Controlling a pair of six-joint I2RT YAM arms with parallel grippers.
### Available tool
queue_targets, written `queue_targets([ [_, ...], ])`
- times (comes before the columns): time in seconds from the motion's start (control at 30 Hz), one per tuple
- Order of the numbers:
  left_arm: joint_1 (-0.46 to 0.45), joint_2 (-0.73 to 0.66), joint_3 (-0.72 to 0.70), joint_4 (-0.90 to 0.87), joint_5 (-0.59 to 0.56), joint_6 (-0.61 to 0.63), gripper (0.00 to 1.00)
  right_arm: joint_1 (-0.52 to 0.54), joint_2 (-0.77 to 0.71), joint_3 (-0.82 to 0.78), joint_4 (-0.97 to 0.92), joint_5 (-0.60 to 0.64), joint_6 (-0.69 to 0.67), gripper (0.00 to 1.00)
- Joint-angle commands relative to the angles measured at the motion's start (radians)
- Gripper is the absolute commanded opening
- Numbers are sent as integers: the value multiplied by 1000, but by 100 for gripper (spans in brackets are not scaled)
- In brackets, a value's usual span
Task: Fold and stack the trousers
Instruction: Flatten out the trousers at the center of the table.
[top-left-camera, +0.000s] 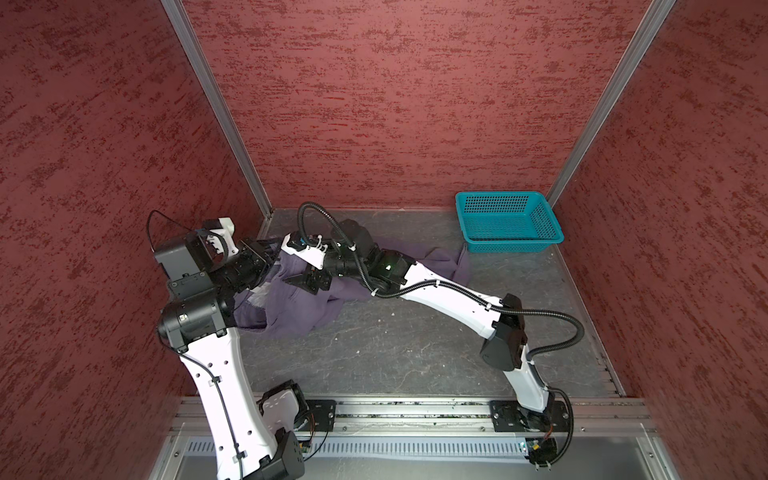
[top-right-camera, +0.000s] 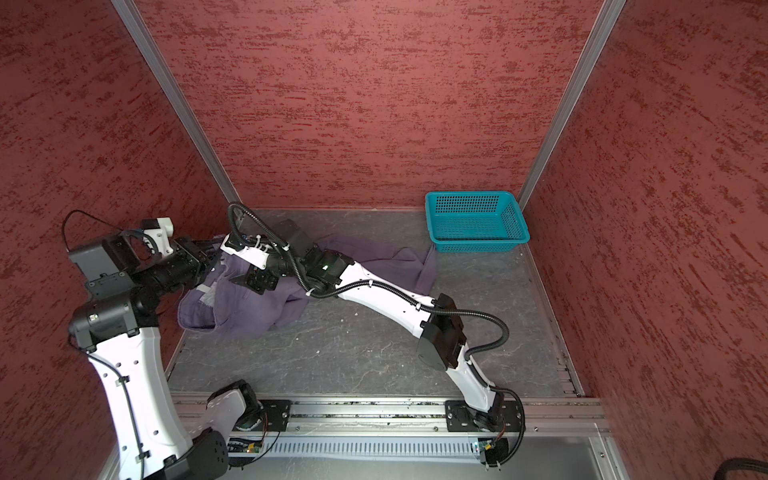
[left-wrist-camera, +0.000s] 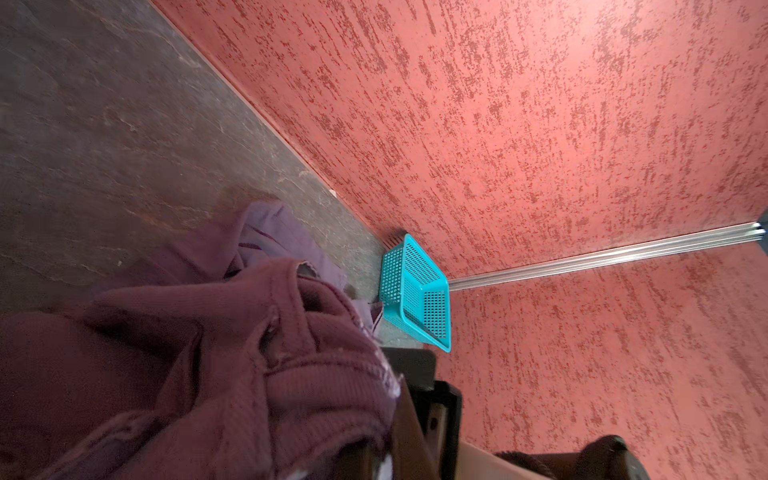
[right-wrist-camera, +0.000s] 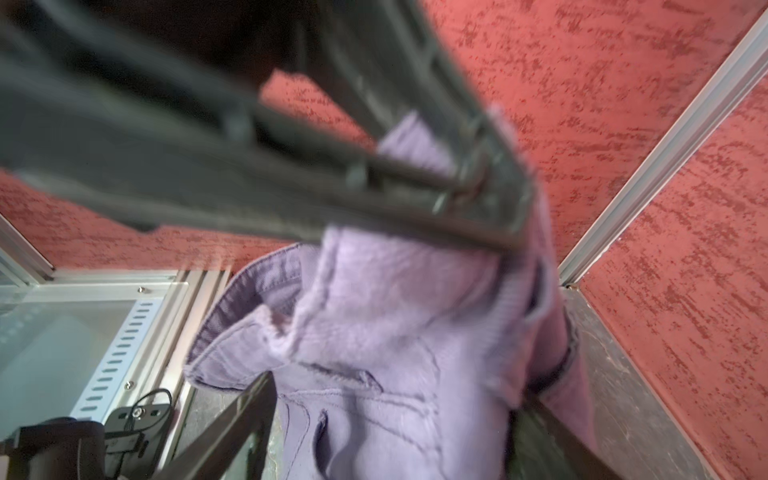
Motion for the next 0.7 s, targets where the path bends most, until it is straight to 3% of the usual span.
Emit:
queue_targets([
  [0.0, 12, -6, -10, 95, 105, -39, 0, 5, -5, 33, -30, 3, -62, 59],
  [0.07, 19, -4, -26, 121, 122, -59, 0, 4, -10, 31, -41, 10, -59, 31],
  [0.2, 36, 0, -39, 114, 125, -52, 0, 1, -29, 31, -82, 31, -63, 1],
  [0.27, 40, 4, -36, 89, 104, -34, 6, -6, -40, 31, -114, 34, -59, 0],
  [0.3, 43, 3, -34, 78, 92, -24, 17, -12, -46, 31, -126, 35, -49, 0],
  [0.37, 45, -4, -36, 64, 70, -12, 52, -33, -55, 32, -151, 32, -14, 0],
  [0.43, 45, -14, -35, 59, 64, 0, 66, -66, -65, 33, -167, 8, 47, 0],
  [0.53, 39, -25, -34, 43, 43, 22, 69, -125, -73, 31, -177, -89, 142, 0],
  [0.67, 19, -41, -63, 60, 62, 18, 60, -187, -82, 32, -173, -234, 237, 0],
])
